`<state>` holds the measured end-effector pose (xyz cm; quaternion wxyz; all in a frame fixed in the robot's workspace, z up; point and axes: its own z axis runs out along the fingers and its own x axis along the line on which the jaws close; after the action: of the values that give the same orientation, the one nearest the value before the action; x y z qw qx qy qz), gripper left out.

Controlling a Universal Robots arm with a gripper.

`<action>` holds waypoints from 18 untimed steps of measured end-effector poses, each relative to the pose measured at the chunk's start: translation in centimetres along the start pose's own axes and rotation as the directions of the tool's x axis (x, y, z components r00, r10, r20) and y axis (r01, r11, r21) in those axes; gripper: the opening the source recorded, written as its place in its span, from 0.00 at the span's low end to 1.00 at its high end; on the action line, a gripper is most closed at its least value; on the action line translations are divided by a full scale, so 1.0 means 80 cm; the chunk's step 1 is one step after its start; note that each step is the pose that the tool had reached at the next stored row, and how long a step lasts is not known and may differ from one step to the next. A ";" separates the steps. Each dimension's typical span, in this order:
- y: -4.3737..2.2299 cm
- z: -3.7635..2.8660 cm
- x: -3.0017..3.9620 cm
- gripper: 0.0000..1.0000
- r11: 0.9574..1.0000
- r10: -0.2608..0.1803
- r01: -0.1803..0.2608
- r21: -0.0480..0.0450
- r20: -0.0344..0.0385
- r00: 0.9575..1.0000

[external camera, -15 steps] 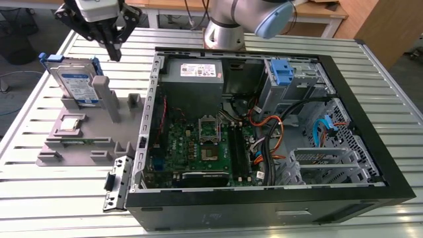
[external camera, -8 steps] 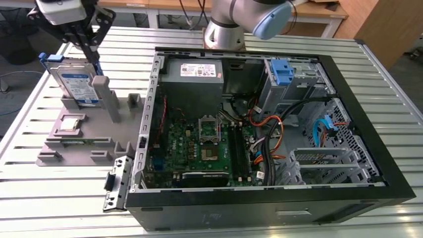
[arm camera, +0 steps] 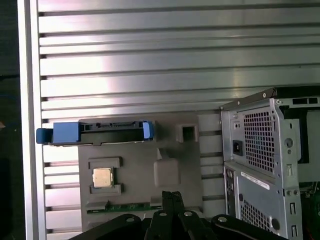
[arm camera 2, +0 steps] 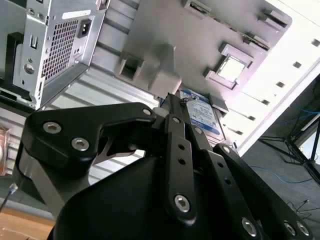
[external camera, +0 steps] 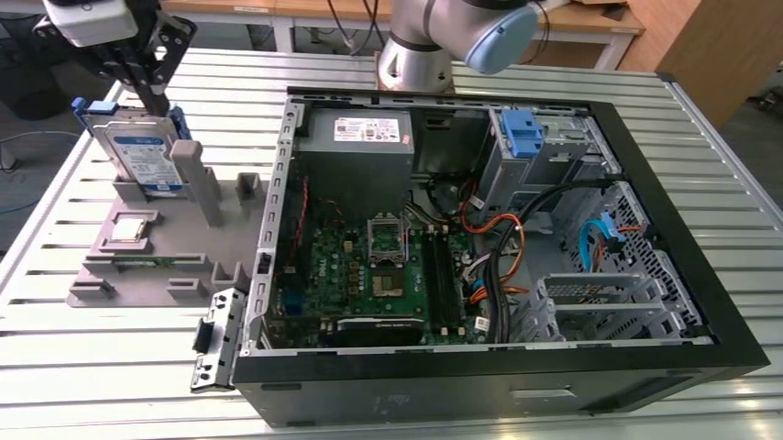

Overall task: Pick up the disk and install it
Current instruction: 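Reach for the disk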

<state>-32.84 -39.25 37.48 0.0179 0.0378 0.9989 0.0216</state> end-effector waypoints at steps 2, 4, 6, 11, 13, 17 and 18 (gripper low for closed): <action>0.0029 0.0021 0.0036 0.10 1.000 0.000 0.000 0.000 0.000 1.000; 0.0069 0.0042 0.0069 0.10 1.000 0.000 0.000 0.000 0.000 1.000; 0.0116 0.0065 0.0110 0.10 1.000 0.000 0.000 0.000 0.000 1.000; 0.0157 0.0106 0.0230 0.10 1.000 0.001 -0.001 0.000 0.000 1.000; 0.0157 0.0123 0.0278 0.10 1.000 0.001 -0.001 0.000 0.000 1.000; 0.0156 0.0126 0.0306 0.10 1.000 0.001 -0.001 0.000 0.000 1.000; 0.0156 0.0126 0.0306 0.10 1.000 0.001 -0.001 0.000 0.000 1.000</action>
<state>-35.15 -37.78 36.44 0.0179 0.0381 0.9989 0.0218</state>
